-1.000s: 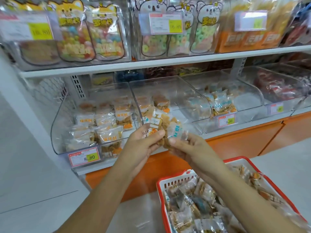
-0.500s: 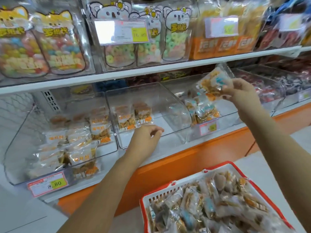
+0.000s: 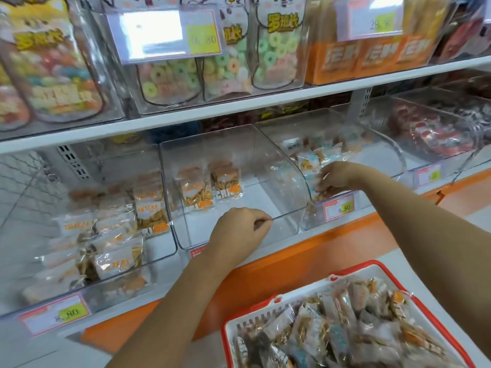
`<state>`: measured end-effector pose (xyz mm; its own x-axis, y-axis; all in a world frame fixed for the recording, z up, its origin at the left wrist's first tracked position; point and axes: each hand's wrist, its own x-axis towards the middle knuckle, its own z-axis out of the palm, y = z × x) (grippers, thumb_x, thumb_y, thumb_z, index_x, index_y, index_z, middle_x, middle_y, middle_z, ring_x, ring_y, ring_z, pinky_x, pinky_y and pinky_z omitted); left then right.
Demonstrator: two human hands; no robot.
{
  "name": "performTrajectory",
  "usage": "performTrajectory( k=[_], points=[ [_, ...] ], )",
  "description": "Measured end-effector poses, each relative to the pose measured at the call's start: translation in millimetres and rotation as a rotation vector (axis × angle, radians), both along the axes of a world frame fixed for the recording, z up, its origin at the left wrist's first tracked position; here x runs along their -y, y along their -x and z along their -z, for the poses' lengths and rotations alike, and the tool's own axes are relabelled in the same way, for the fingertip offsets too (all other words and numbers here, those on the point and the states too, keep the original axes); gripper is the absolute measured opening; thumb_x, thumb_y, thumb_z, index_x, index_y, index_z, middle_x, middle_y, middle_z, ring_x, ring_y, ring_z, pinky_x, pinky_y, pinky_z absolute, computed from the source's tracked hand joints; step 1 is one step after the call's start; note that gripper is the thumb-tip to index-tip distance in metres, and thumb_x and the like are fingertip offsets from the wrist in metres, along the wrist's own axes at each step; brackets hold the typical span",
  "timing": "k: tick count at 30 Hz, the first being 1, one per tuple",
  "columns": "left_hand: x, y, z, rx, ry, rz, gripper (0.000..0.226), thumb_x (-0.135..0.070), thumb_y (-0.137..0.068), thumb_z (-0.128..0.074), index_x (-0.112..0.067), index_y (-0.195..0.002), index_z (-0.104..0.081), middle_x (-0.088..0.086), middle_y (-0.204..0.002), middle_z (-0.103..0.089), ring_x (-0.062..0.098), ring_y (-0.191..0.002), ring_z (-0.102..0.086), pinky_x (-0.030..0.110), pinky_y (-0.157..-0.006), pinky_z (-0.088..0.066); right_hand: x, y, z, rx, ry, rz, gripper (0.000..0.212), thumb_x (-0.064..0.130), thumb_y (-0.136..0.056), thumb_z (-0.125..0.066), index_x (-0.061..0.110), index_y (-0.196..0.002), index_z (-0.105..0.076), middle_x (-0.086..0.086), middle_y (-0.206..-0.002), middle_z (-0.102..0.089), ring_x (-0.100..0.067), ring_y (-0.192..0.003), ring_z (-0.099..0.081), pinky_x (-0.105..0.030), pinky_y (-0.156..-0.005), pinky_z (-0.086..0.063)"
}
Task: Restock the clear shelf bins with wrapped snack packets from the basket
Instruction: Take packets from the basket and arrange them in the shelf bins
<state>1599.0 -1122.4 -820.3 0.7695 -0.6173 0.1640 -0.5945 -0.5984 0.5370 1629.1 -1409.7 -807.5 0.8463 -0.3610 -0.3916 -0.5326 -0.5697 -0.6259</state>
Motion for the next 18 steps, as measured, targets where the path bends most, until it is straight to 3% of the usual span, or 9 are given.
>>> performTrajectory(
  k=[2, 4, 7, 9, 11, 14, 18],
  points=[
    [-2, 1, 2, 0.036, 0.011, -0.008, 0.026, -0.027, -0.096, -0.051, -0.024, -0.114, -0.07, -0.01, -0.111, -0.07, 0.006, -0.1, -0.062, 0.023, -0.09, -0.049, -2, -2, 2, 0.019, 0.185, 0.018, 0.03, 0.022, -0.077, -0.08, -0.001, -0.082, -0.061, -0.019, -0.083, -0.07, -0.033, -0.082, -0.067, -0.036, -0.08, -0.054],
    [-5, 7, 2, 0.087, 0.082, -0.031, 0.027, -0.026, -0.096, -0.052, -0.024, -0.118, -0.067, -0.01, -0.115, -0.068, 0.005, -0.104, -0.06, 0.02, -0.091, -0.045, -8, 4, -3, 0.025, 0.406, 0.04, 0.042, 0.039, -0.077, -0.078, 0.005, -0.073, -0.054, -0.011, -0.073, -0.061, -0.028, -0.073, -0.059, -0.029, -0.063, -0.045],
    [-10, 27, -3, 0.193, 0.25, 0.008, 0.031, -0.029, -0.095, -0.054, -0.022, -0.125, -0.061, -0.01, -0.117, -0.064, 0.004, -0.104, -0.058, 0.019, -0.09, -0.046, -18, 24, -10, 0.27, 0.494, 0.132, 0.036, 0.035, -0.086, -0.07, 0.002, -0.096, -0.061, -0.013, -0.09, -0.064, -0.03, -0.092, -0.062, -0.033, -0.073, -0.047],
    [-14, 43, -6, 0.198, 0.357, 0.066, 0.03, -0.032, -0.092, -0.054, -0.021, -0.118, -0.062, -0.011, -0.108, -0.063, 0.002, -0.095, -0.058, 0.015, -0.083, -0.049, -27, 50, -15, 0.555, 0.464, 0.171, 0.026, 0.028, -0.089, -0.065, 0.004, -0.085, -0.059, -0.01, -0.077, -0.06, -0.027, -0.078, -0.06, -0.032, -0.066, -0.044],
    [-18, 56, -3, 0.139, 0.385, 0.128, 0.023, -0.036, -0.091, -0.052, -0.019, -0.096, -0.066, -0.008, -0.087, -0.066, 0.007, -0.082, -0.06, 0.019, -0.07, -0.05, -42, 86, -16, 0.7, 0.415, 0.145, 0.03, 0.028, -0.091, -0.063, 0.005, -0.074, -0.055, -0.003, -0.061, -0.051, -0.018, -0.06, -0.05, -0.028, -0.056, -0.036],
    [-24, 70, 13, 0.037, 0.172, 0.177, 0.032, -0.042, -0.092, -0.049, -0.017, -0.079, -0.065, -0.006, -0.066, -0.061, 0.01, -0.062, -0.055, 0.031, -0.06, -0.047, -61, 138, 7, 0.611, 0.331, 0.075, 0.038, 0.031, -0.091, -0.063, 0.002, -0.068, -0.054, -0.003, -0.056, -0.046, -0.013, -0.052, -0.04, -0.026, -0.05, -0.03],
    [-28, 89, 48, 0.028, -0.283, 0.311, 0.026, -0.034, -0.098, -0.046, -0.017, -0.087, -0.063, -0.006, -0.073, -0.058, 0.009, -0.065, -0.049, 0.03, -0.061, -0.041, -74, 176, 65, 0.139, 0.312, -0.117, 0.031, 0.037, -0.088, -0.066, 0.01, -0.073, -0.062, -0.004, -0.07, -0.061, -0.018, -0.066, -0.054, -0.027, -0.055, -0.039]
  ],
)
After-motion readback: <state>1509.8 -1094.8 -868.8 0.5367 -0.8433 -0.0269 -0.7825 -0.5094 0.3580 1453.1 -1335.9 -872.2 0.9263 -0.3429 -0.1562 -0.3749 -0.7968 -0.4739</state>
